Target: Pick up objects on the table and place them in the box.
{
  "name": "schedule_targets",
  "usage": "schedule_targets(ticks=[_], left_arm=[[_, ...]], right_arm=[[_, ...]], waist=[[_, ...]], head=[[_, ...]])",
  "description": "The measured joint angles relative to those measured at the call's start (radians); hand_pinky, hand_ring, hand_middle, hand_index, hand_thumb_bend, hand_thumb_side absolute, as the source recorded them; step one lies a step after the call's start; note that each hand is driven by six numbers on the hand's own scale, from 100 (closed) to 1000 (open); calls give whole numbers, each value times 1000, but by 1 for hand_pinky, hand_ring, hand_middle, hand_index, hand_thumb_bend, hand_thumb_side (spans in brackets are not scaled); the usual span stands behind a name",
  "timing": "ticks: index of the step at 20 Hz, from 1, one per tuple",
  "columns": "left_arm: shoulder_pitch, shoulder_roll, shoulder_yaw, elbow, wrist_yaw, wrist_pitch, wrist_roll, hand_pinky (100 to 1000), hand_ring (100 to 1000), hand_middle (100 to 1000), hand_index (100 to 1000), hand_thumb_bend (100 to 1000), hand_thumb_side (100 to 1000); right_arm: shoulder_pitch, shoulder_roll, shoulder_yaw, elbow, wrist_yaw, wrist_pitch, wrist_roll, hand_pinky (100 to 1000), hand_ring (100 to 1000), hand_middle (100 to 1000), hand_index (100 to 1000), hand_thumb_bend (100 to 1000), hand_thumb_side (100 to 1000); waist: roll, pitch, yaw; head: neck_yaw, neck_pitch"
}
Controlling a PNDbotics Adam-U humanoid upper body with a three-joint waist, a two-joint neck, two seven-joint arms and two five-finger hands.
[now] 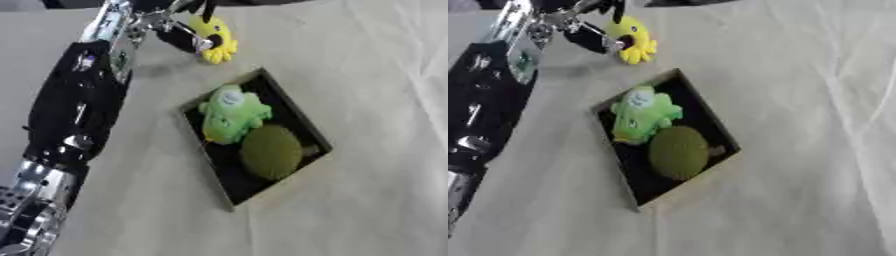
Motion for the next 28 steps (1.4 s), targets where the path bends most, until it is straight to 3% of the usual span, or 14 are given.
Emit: schedule_targets(ticks=[1, 3, 6, 7, 11, 14, 24, 28], left_arm=[[0, 1, 0, -1, 1, 2, -9, 874, 854, 810, 903, 648, 394], [2, 10, 0, 0, -38, 3, -44, 963, 962, 909, 970, 742, 496], [3, 18, 11, 19, -147, -6, -103, 962, 971, 911, 973, 717, 481], [3, 18, 20, 29, -177, -8, -111, 959, 967, 905, 970, 667, 447], [3, 17, 62, 80, -238, -2, -122, 947, 957, 894, 963, 588, 405], [3, 17, 84, 111, -242, 10, -126, 937, 952, 885, 958, 532, 395], [-3, 8, 131, 146, -168, 81, -143, 930, 950, 897, 957, 140, 262], [-15, 7, 142, 148, -125, 106, -152, 931, 952, 909, 965, 100, 239]], right_arm=[[2, 0, 0, 0, 0, 0, 0, 908, 853, 590, 762, 100, 523], [3, 0, 0, 0, 0, 1, -1, 908, 853, 589, 762, 100, 523], [3, 0, 0, 0, 0, 1, -1, 908, 853, 589, 762, 100, 523], [3, 0, 0, 0, 0, 1, -2, 908, 853, 589, 761, 100, 523], [3, 0, 0, 0, 0, 2, -1, 908, 853, 588, 761, 100, 523], [2, 0, 0, 0, 0, 2, -1, 908, 853, 587, 761, 100, 523], [-2, 0, 1, 0, -1, 5, 3, 908, 854, 586, 761, 100, 523], [-3, 0, 1, 0, -1, 5, 6, 909, 854, 585, 761, 100, 523]], waist=[[0, 0, 0], [0, -1, 0], [0, -1, 3], [0, -1, 3], [-1, 0, 3], [-3, 0, 3], [-7, 10, 2], [-9, 15, 0]], head=[[0, 0], [0, 0], [0, 0], [-1, 0], [-1, 0], [-1, 0], [3, -5], [5, -10]])
